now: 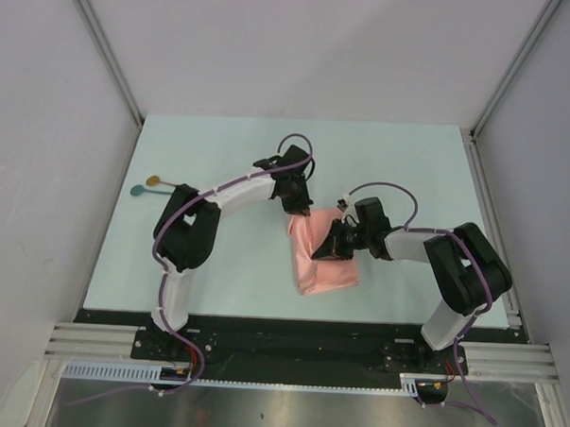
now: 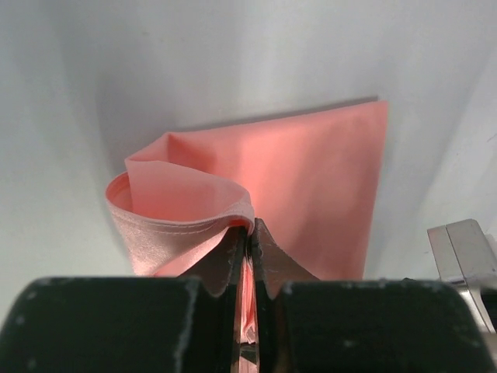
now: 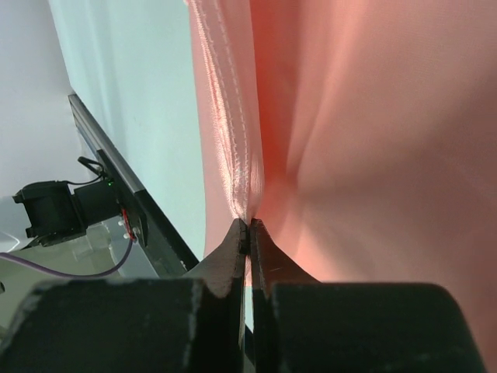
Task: Fold the napkin into a case and place the utensils inside
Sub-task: Fold the lower triangle-folded napkin at the center of the board.
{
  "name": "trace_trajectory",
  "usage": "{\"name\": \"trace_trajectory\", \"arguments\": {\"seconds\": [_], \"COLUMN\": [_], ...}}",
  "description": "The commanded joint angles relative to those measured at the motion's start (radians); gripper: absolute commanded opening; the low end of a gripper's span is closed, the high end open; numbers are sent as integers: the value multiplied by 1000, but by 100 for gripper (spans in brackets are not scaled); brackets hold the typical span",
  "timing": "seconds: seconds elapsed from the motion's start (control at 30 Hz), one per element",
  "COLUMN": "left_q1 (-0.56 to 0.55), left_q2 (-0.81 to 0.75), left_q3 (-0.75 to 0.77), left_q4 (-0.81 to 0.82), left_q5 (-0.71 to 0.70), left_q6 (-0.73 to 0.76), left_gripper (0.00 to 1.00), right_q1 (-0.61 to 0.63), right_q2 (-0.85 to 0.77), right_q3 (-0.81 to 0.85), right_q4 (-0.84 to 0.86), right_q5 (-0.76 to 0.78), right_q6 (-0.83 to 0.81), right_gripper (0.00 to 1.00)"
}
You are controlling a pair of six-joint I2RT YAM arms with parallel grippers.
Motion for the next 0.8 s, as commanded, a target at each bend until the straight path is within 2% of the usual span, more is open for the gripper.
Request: {"name": "trace_trajectory", "arguments": {"seconds": [0.0, 0.77], "left_q1": [-19, -36], "left_q2": [19, 125], "left_q3": [63, 141], "left_q4": [37, 50], "left_q5": [-26, 6], "left_q6": [-26, -35], "left_gripper": [9, 9], "right_q1": [-17, -54], "right_q2": [-41, 2], "right_q3": [-32, -45], "right_q4": [-44, -69], "right_q5": [-39, -27], "right_q6": [-42, -103], "right_gripper": [0, 0]}}
